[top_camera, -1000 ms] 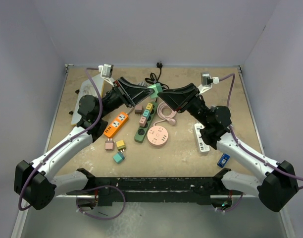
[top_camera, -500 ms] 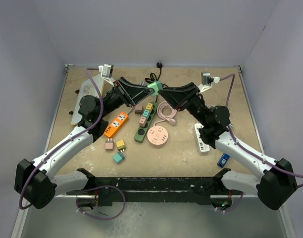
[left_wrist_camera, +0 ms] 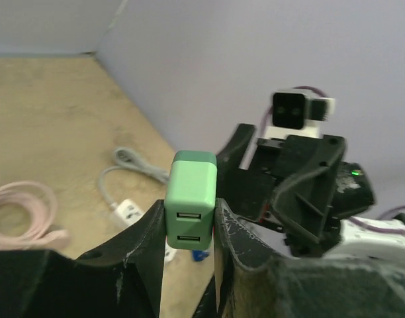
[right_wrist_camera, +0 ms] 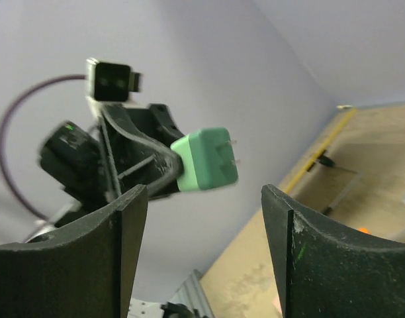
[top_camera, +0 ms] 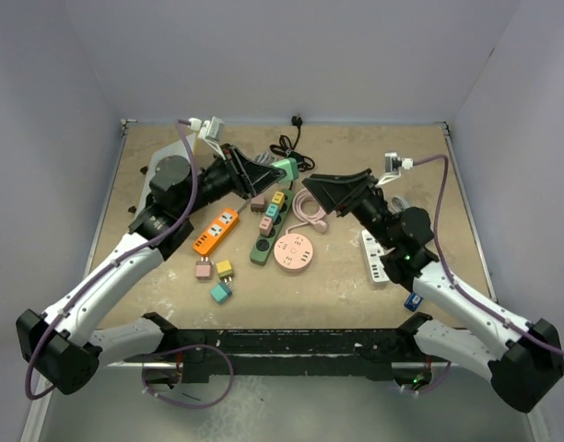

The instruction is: Insert the plug

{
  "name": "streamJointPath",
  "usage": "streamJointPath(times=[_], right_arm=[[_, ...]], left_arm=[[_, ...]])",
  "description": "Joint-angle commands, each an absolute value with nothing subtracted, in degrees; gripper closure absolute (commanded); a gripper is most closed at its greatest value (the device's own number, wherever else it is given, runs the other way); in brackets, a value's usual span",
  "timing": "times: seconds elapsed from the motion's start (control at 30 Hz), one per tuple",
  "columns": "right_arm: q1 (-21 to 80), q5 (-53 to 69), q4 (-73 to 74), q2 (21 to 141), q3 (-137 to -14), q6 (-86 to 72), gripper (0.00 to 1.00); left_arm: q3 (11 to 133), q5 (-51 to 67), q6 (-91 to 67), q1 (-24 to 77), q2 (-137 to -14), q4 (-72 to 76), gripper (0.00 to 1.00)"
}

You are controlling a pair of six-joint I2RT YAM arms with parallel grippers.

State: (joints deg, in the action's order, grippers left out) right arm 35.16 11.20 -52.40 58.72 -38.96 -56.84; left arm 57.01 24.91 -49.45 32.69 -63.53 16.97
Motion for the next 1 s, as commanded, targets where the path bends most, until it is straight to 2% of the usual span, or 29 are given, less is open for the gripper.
streamJointPath(times=[0.0, 0.17, 0.27, 0.47, 0.63, 0.8, 0.97], right_arm=[[34.73, 0.43, -37.06, 50.29, -36.47, -50.51, 0.28], [34.68, -6.51, -25.02, 45.12, -34.88, -48.66, 0.28], [34.67, -8.16, -21.53, 44.61, -34.69, -48.2, 0.28], [34.64, -11.78, -15.5, 45.48, -35.41, -49.63, 0.3], [34.65, -14.86, -11.52, 46.13, -35.34, -52.6, 0.3], [34.67, -16.77, -9.83, 45.75, -34.04, -54.54, 0.3], [34.63, -17.71, -8.76, 45.17, -33.08, -55.36, 0.3]], left_arm=[[71.29, 12.58, -29.28, 32.65, -63.89, -20.9, 1.0], [80.46, 8.01, -25.33, 32.78, -71.08, -46.39, 1.0], [80.88, 2.35, -24.11, 32.78, -72.32, -51.94, 1.0], [81.97, -1.3, -22.47, 32.87, -76.47, -57.59, 1.0], [80.96, -1.37, -22.32, 35.19, -81.66, -57.25, 1.0], [82.4, -7.6, -22.53, 38.55, -89.3, -57.69, 1.0], [84.69, -6.86, -22.44, 39.99, -95.61, -56.42, 1.0]])
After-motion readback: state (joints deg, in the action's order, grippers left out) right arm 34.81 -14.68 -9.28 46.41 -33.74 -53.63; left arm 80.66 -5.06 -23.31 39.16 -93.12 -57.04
